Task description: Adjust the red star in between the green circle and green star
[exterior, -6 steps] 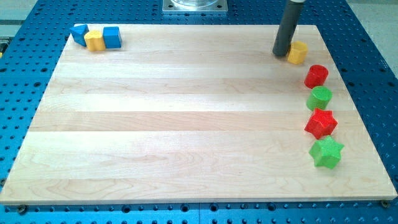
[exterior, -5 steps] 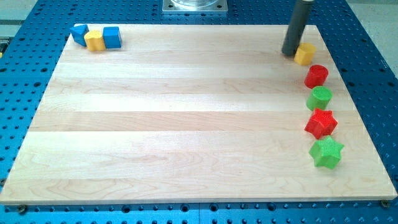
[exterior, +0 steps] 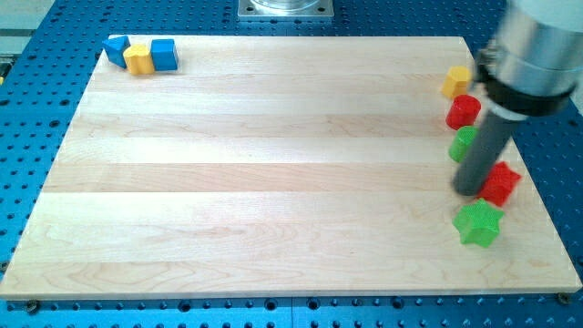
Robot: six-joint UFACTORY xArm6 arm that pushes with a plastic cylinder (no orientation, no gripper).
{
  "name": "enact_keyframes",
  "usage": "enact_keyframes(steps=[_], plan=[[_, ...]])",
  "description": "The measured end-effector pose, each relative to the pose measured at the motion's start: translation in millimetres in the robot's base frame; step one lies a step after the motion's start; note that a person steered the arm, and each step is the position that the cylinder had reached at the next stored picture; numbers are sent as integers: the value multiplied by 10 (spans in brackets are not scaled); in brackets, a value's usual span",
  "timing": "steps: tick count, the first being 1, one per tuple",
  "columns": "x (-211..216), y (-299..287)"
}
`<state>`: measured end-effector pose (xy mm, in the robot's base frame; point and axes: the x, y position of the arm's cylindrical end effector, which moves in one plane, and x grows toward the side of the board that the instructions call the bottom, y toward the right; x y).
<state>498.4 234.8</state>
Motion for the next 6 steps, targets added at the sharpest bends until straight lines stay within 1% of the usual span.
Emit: enact_keyframes(steps=[1, 2, 3, 4, 5, 6], plan=[[0, -107], [0, -468], [188, -559], [655, -489], [727, -590], [1188, -905]])
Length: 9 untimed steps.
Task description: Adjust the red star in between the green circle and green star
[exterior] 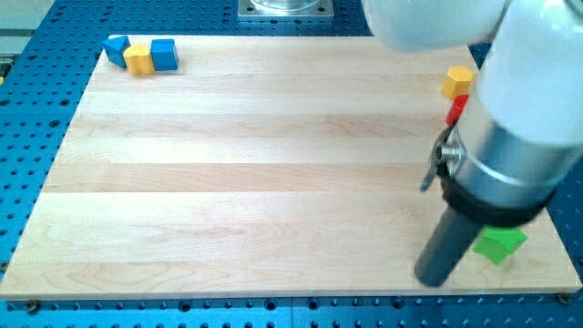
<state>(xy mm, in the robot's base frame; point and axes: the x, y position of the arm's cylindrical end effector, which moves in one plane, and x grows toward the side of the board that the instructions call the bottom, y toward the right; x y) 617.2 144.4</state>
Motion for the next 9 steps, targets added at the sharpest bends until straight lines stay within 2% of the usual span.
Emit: enact_keyframes(steps=[1, 2, 3, 4, 5, 8, 9], plan=[[12, 292], [8, 1507], [-113, 1995], [-257, 1999], [-647, 2004], [-1140, 1781], [-1171, 1541]])
